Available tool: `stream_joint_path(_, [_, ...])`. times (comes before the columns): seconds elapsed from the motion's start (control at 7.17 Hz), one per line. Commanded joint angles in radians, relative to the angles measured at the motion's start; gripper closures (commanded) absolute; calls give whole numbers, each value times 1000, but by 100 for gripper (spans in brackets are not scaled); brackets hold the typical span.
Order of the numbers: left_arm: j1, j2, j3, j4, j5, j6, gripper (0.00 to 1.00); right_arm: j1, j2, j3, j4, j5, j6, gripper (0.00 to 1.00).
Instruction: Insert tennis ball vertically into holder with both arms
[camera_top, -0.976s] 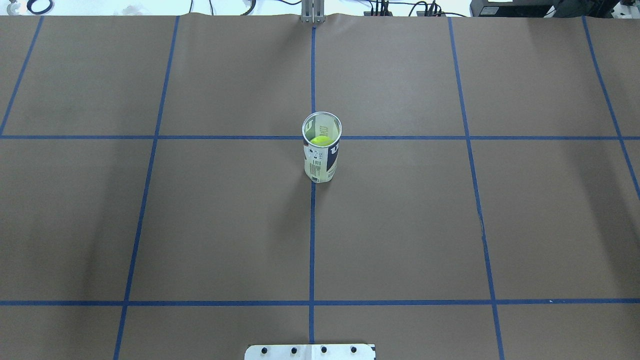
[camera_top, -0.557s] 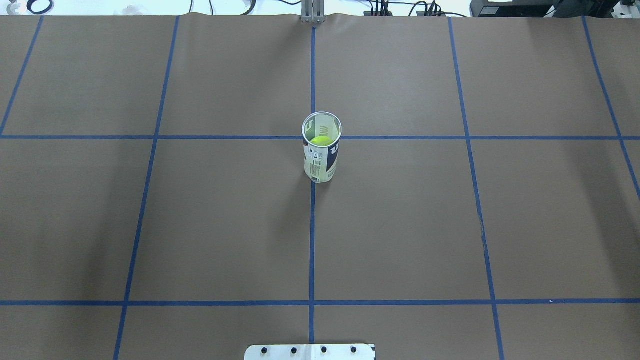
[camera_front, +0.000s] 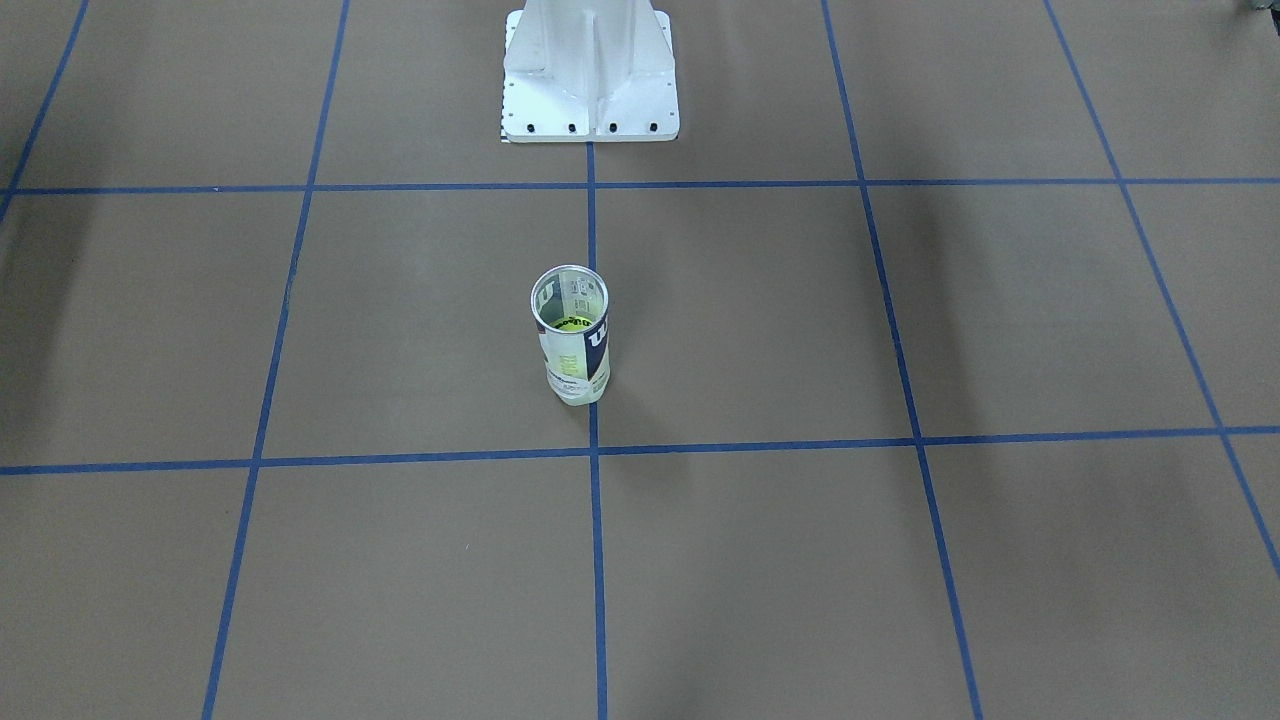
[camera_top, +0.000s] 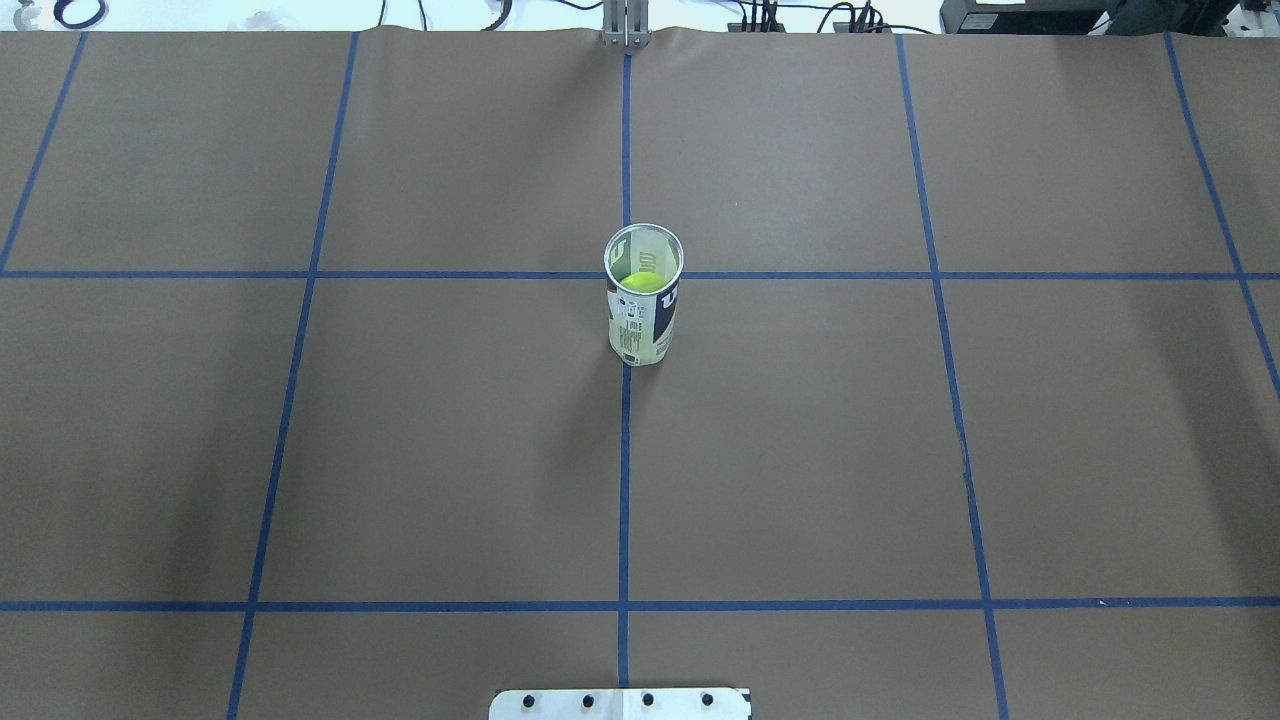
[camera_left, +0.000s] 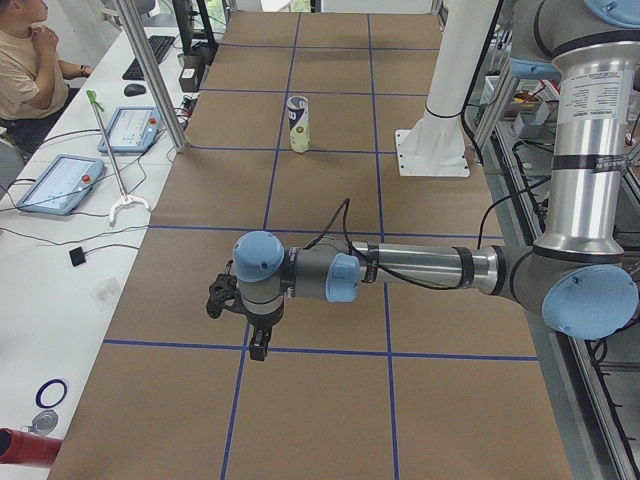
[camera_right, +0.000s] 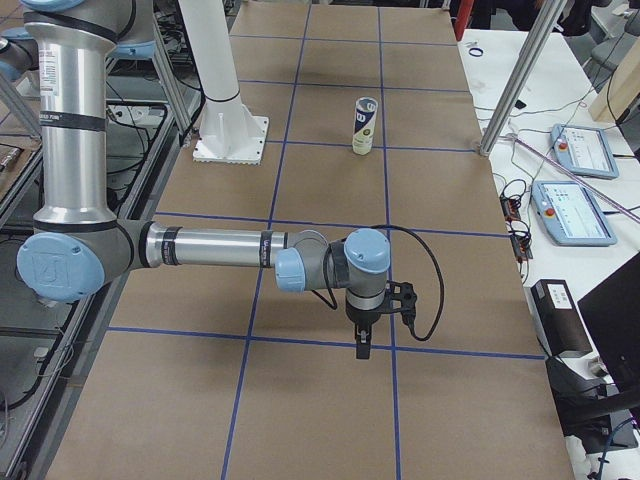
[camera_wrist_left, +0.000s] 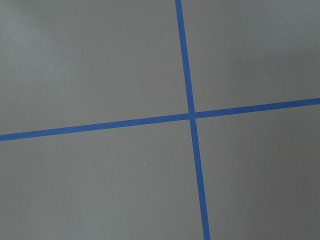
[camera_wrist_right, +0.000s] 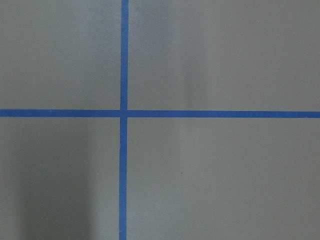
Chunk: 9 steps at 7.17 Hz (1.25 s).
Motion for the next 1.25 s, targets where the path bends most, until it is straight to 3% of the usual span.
stream_joint_path(0.0, [0,11,0,1,0,0,0,0,-5,1,1,18,-1,0])
stream_joint_path(1.11, [2,28,0,-1,0,0,0,-5,-55,2,-2,34,-11,1])
